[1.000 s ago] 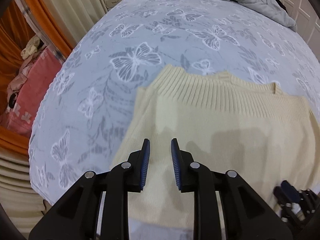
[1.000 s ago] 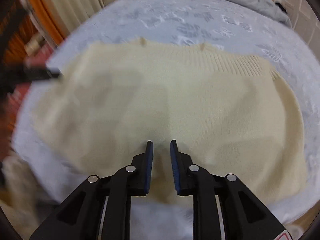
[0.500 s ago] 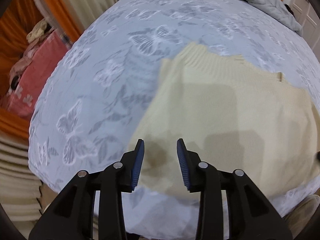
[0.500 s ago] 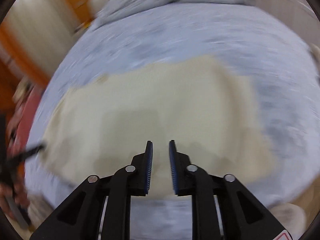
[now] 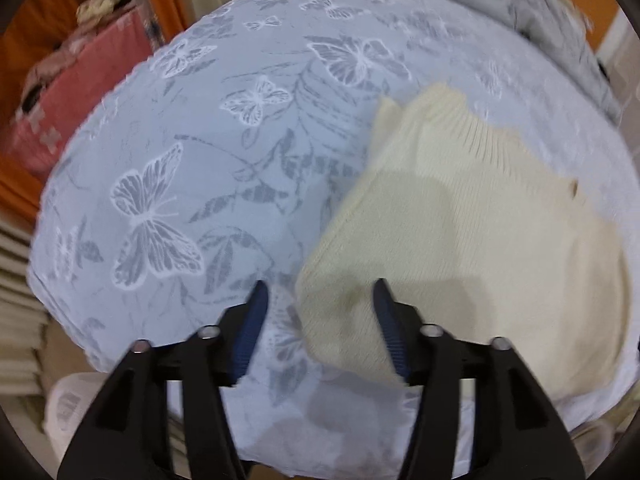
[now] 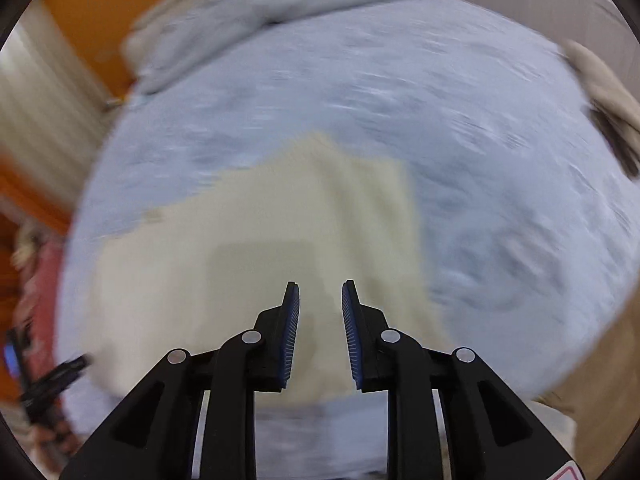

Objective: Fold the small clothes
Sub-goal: 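Open both tools and smooth the folded cardigan flat, then grasp the cardigan edge with the right tool and lift it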

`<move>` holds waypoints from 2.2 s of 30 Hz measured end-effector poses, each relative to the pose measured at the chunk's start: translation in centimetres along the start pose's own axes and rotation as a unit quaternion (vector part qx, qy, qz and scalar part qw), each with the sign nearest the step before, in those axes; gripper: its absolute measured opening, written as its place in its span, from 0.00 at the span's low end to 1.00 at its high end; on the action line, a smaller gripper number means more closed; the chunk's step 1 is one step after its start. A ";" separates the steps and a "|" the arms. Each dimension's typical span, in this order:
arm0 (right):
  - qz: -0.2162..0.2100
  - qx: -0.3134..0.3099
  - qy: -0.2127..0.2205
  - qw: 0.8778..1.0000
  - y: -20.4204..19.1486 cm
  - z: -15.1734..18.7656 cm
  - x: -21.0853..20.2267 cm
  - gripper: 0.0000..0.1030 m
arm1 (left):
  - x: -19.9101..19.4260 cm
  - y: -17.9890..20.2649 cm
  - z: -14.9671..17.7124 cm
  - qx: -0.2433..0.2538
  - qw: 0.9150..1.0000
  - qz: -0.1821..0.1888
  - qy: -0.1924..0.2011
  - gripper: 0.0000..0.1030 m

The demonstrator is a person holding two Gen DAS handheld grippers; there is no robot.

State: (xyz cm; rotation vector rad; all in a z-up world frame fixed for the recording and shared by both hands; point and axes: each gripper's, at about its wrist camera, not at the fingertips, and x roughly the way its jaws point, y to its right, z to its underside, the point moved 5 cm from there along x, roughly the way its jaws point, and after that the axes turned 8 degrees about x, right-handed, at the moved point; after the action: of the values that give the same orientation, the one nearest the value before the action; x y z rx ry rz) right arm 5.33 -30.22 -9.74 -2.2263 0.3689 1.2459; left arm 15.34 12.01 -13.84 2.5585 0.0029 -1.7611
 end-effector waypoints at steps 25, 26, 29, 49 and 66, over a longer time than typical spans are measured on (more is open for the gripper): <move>-0.031 -0.142 -0.106 0.984 -14.3 2.7 14.2 0.12 | 1.5 0.4 -0.3 -0.144 0.978 0.154 0.002 0.21; -0.042 -0.137 -0.107 0.984 -14.1 2.5 13.9 0.12 | 0.5 0.7 -0.7 -0.140 0.977 0.157 0.013 0.13; -0.064 -0.109 -0.110 0.986 -13.3 1.8 12.7 0.21 | -5.0 4.5 -3.1 -0.073 0.980 0.171 0.066 0.12; -0.054 0.055 -0.044 0.996 8.4 1.6 -1.3 0.54 | -5.0 31.6 8.0 0.291 0.944 0.149 0.042 0.41; -0.101 -0.078 -0.194 0.973 -10.9 4.9 6.5 0.71 | -9.4 14.7 10.3 0.213 0.972 0.063 0.077 0.88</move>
State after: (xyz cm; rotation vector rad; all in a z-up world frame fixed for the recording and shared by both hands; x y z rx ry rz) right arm 10.64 -18.31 -13.64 -2.0176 -0.1089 1.5972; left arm 2.69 -2.87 -8.35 2.8929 -0.5809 -1.6614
